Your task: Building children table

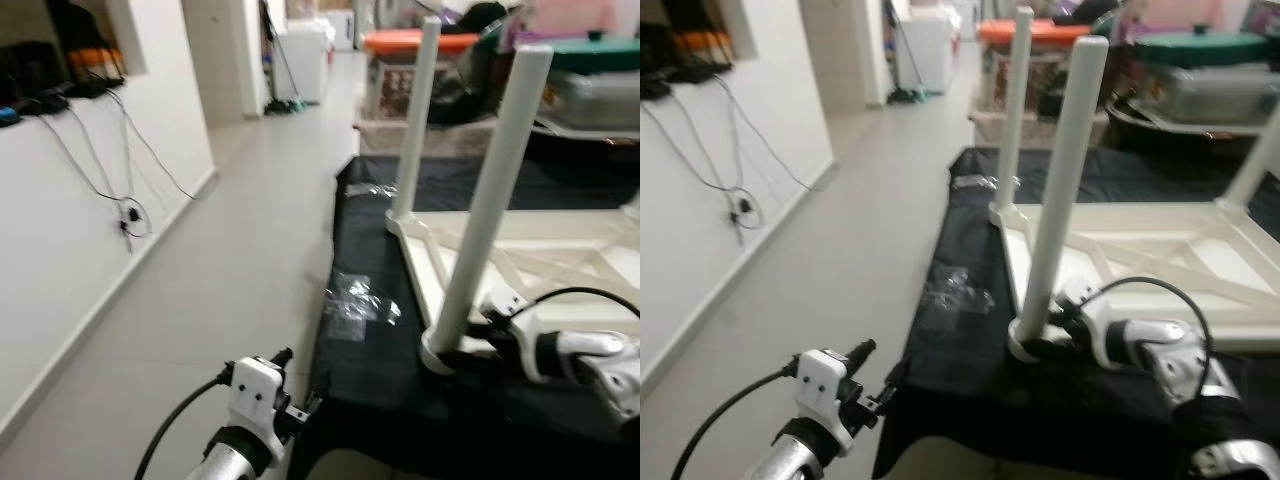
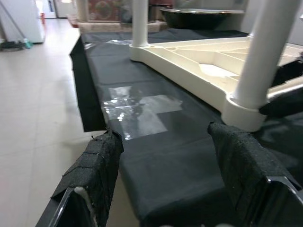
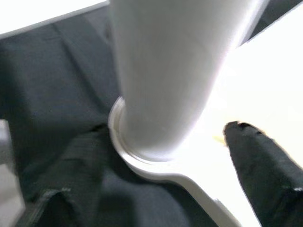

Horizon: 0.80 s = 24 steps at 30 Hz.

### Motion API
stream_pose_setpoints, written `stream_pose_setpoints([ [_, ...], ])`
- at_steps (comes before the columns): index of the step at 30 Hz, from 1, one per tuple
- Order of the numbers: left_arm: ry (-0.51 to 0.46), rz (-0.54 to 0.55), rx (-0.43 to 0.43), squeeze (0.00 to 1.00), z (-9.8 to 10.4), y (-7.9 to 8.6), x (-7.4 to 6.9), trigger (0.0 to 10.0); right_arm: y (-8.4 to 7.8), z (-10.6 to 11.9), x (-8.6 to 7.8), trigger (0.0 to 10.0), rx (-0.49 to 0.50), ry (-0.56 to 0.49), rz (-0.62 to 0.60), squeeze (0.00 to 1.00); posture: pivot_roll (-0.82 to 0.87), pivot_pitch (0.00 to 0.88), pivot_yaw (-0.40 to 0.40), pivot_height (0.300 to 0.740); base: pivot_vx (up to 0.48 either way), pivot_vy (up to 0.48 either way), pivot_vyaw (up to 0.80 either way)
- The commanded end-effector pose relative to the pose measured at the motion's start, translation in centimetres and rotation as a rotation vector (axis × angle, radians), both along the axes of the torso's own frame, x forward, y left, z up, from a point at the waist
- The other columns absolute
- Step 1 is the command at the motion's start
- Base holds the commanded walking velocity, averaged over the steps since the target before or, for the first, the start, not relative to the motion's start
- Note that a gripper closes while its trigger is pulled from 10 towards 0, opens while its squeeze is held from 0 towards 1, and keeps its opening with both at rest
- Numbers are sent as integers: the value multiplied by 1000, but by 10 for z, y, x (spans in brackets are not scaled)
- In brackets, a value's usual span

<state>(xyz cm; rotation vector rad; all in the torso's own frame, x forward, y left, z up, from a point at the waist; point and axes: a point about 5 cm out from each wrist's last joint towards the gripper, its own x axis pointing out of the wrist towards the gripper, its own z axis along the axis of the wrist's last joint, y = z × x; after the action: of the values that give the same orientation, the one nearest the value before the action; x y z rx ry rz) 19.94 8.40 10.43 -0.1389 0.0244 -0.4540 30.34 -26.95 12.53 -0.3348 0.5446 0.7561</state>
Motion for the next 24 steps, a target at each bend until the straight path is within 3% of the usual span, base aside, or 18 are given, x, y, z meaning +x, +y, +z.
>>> stream_pose_setpoints([
  [1, 17, 4, 7, 0, -3, 1, 0, 10000, -2, 1, 4, 10000, -38, -23, -34, 639, -7, 0, -2, 740, 0, 0, 0],
  [2, 18, 4, 7, 0, -3, 1, 0, 10000, -4, 3, 6, 10000, -45, -14, -53, 0, -7, 0, -2, 740, 0, 0, 0],
  [4, 18, 3, 6, 0, -3, 1, 0, 10000, -7, 4, 8, 10000, -43, 0, -67, 0, -7, 0, -2, 740, 0, 0, 0],
  [8, 20, 1, 7, 0, -3, 1, 0, 10000, -4, 6, -7, 10000, -9, 61, 83, 0, -7, 0, -2, 740, 0, 0, 0],
  [13, 19, 2, 8, 0, -4, 1, 0, 10000, -7, 8, -12, 10000, -2, 72, 124, 0, -8, 0, 3, 740, 0, 0, 0],
  [19, 21, 0, 10, 0, -4, 2, 0, 10000, -17, 32, -23, 10000, 132, 110, 209, 0, -15, 0, 9, 740, 0, 0, 0],
  [24, 22, -2, 11, 0, -4, 2, 0, 10000, -14, 34, -32, 10000, 220, 146, 273, 0, -19, 0, 9, 740, 0, 0, 0],
])
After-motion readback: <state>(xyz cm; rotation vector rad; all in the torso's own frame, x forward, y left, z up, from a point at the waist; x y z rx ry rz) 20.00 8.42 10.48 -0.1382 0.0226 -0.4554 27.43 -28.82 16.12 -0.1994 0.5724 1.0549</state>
